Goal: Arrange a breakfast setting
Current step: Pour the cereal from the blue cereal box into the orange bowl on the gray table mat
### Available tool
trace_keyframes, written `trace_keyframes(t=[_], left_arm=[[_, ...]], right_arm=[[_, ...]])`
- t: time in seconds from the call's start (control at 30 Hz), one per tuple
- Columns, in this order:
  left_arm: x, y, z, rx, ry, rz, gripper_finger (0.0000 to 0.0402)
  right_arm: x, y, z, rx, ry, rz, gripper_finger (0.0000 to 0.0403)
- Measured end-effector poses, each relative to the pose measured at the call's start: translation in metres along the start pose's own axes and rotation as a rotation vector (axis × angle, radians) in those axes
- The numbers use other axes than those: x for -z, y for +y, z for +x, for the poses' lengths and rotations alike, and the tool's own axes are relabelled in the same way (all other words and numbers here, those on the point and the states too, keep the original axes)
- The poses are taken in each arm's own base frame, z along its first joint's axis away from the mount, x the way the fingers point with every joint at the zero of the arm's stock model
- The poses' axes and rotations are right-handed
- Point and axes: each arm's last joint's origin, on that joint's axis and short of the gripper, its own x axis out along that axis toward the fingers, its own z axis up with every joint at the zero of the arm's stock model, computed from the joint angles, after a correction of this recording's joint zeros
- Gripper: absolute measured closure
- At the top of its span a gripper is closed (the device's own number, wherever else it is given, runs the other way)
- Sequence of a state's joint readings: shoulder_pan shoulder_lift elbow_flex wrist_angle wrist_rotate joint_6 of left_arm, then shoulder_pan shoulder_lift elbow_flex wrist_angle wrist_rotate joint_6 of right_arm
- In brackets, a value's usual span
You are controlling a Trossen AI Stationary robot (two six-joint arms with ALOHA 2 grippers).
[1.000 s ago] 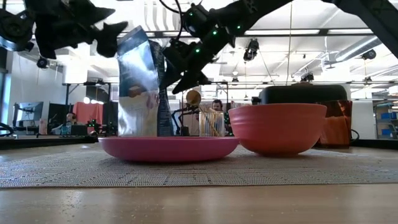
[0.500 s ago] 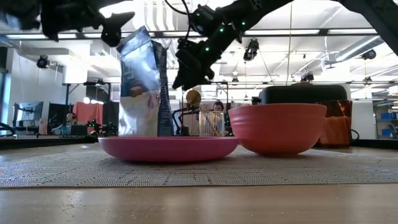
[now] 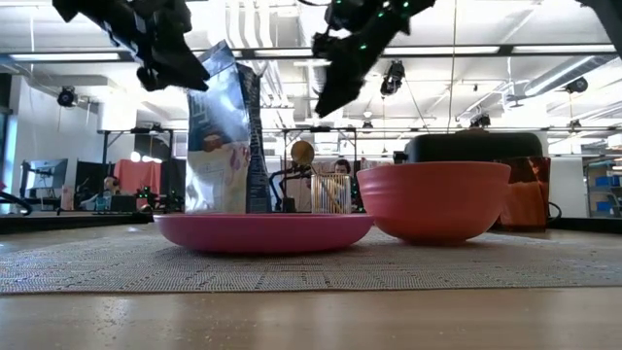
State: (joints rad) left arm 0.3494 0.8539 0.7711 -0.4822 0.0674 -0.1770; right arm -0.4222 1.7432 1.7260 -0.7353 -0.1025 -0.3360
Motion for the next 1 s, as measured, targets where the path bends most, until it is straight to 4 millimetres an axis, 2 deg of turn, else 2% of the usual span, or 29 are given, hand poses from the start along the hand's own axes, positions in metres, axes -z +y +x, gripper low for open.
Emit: trace_keyframes(t=[0.1,0.2,0.3,0.43,0.57,0.7,1.0], left_arm=[[0.012,-0.004,0.013,-0.018,-0.003,-0.065,0.0287],[0.025,-0.002,0.024,-0.122,-0.034,-0.113,0.0295],[0.039,0.003,0.032,-0.242,-0.031,-0.173,0.0298],[0.046,0.005,0.038,-0.304,-0.079,-0.212,0.0299],[0.043,0.001,0.04,-0.273,-0.137,-0.202,0.0299],[0.041,-0.003,0.039,-0.256,-0.152,-0.17,0.0299],[0.04,-0.006,0.039,-0.243,-0.16,-0.165,0.0299]], right_arm=[[0.01,-0.002,-0.018,-0.016,0.084,0.019,0.009],[0.018,-0.002,-0.035,-0.028,0.146,0.043,0.0086],[0.019,-0.001,-0.055,-0.023,0.137,0.053,0.0082],[0.019,0.003,-0.087,-0.005,0.082,0.067,0.0081],[0.031,0.011,-0.107,0.004,0.054,0.06,0.0085],[0.057,0.022,-0.111,0.008,0.0,0.065,0.0089],[0.137,0.051,-0.095,0.034,-0.246,0.212,0.0088]])
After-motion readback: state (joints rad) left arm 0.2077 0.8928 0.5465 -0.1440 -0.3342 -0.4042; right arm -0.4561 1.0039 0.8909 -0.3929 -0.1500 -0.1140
